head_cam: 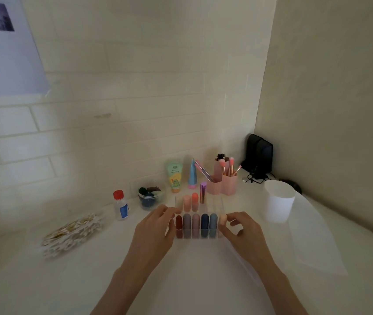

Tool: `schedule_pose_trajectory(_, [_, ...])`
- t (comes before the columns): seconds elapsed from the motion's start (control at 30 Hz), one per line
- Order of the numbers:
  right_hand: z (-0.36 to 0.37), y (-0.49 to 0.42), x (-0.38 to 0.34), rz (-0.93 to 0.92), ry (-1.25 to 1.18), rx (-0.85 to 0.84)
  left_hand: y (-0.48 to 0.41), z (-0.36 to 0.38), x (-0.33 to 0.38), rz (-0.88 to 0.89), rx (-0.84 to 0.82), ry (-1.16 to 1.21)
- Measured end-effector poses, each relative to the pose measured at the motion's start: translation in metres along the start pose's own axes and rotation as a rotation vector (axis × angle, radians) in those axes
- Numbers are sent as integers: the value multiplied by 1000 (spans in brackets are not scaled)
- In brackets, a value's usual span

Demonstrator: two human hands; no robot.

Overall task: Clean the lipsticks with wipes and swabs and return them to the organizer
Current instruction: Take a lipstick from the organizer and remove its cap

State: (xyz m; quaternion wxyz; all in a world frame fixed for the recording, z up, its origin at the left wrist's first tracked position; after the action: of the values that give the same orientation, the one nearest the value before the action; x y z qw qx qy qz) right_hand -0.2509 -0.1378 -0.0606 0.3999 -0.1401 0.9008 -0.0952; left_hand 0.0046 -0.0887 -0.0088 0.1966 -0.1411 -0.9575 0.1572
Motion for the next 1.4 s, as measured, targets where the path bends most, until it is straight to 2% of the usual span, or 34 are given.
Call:
schedule_pose_trajectory(0.13, [-3,2,-4,-31,-78,31,3,-2,-3,-9,-1,16])
schedule_pose_trajectory(0.4, [-2,3,-6,-49,-48,30,7,-3,-8,-2,-6,36])
schedule_pose_trajectory(0.6, [0,3,-5,-45,-25,11,6,3,-14,-48,-70,50])
schedule_pose_trajectory(0.73, [1,3,-5,-38,-16,-1,5,-5,-23,-87,-6,87])
schedule_pose_trajectory(0.9, [3,3,-1,-16,-7,-12,6,-3,-37,-98,9,26])
schedule_pose_trajectory(1.0, [2,4,-3,-19,-22,-8,3,-8,-57,-174,50,-3])
schedule_pose_trajectory(1.23, [-12,6,-16,-76,-118,82,-3,-21,-62,-171,95,71])
schedule_pose_trajectory(1.4, [-22,12,-58,-229,-289,87,-4,-22,-31,-75,75,292])
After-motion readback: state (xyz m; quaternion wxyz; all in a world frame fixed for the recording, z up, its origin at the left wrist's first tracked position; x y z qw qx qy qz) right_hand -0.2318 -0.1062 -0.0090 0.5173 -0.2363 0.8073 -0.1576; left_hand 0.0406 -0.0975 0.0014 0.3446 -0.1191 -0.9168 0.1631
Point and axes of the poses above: each hand's wrist, its own y-axis away from the middle knuckle, its own z-axis out of the palm, x = y × z, the point moved 6 cm from there along -y, towards the middle knuckle, and after that the axes turned 13 degrees about -x, right-handed, at the moved point
